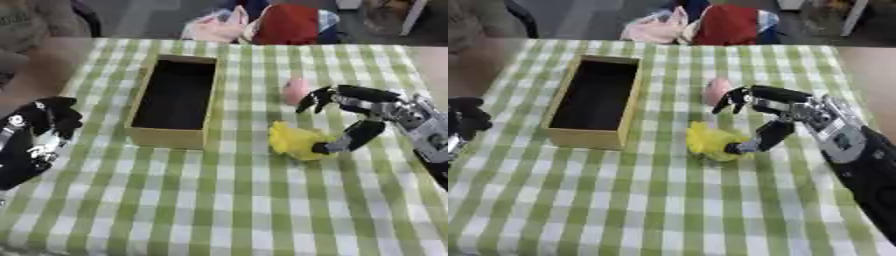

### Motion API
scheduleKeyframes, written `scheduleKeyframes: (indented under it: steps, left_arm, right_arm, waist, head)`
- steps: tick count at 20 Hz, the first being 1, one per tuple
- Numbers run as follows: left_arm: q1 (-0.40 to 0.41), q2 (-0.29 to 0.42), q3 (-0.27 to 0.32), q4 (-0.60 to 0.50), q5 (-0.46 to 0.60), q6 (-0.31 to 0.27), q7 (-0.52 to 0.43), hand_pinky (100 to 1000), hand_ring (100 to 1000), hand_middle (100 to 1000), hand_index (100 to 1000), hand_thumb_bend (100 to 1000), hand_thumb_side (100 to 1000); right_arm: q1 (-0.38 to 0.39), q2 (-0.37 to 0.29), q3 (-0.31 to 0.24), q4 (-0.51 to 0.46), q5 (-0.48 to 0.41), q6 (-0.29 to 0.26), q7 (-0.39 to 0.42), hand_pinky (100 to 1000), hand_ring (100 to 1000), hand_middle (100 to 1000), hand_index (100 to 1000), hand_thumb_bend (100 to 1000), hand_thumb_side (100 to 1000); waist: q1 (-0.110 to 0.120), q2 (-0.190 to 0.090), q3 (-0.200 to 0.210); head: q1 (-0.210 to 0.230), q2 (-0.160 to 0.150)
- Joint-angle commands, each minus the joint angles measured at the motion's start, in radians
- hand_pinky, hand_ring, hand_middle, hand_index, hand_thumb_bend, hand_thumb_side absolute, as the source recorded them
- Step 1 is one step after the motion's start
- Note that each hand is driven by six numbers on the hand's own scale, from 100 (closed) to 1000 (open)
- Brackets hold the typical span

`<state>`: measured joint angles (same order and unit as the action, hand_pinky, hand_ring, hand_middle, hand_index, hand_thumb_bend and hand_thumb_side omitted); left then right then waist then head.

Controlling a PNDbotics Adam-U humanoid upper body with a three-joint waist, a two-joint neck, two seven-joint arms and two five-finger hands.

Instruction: Pick up objects on the table and place them in the box.

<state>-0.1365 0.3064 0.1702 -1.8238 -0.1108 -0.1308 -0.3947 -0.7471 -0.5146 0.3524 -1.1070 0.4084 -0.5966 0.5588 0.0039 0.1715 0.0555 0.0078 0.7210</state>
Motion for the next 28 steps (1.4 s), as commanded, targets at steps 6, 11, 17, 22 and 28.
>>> scheduleKeyframes:
  steps: [6,11,17,22,28]
  left_arm:
    - [-0.005,0.006,0.005,-0.01,0.003,0.002,0.0,709,650,619,824,192,550]
    - [-0.004,0.005,0.004,-0.011,0.005,0.003,-0.001,709,650,619,824,190,553]
    - [-0.003,0.003,0.004,-0.011,0.007,0.004,-0.002,709,651,620,824,188,556]
    - [-0.003,0.0,0.002,-0.01,0.008,0.004,-0.004,709,650,621,824,183,561]
    - [-0.002,0.001,0.004,-0.01,0.009,0.006,-0.002,708,650,622,824,179,565]
  right_arm:
    - [-0.005,-0.002,-0.001,0.003,0.113,-0.067,-0.033,713,864,739,803,528,497]
    - [-0.002,0.005,-0.002,0.012,0.175,-0.082,-0.097,687,825,685,763,508,458]
    - [0.001,0.012,-0.005,0.029,0.23,-0.086,-0.16,663,796,646,739,495,423]
    - [0.004,0.023,-0.014,0.059,0.269,-0.08,-0.21,631,771,609,711,468,366]
    - [0.005,0.03,-0.025,0.089,0.3,-0.081,-0.29,540,675,487,583,369,216]
  waist:
    - [0.003,-0.016,-0.003]
    - [0.004,-0.017,-0.001]
    - [0.005,-0.018,0.002]
    - [0.007,-0.019,0.003]
    - [0.007,-0.02,0.004]
  head:
    - [0.005,0.006]
    - [0.005,0.007]
    - [0.005,0.007]
    - [0.004,0.008]
    - [0.005,0.008]
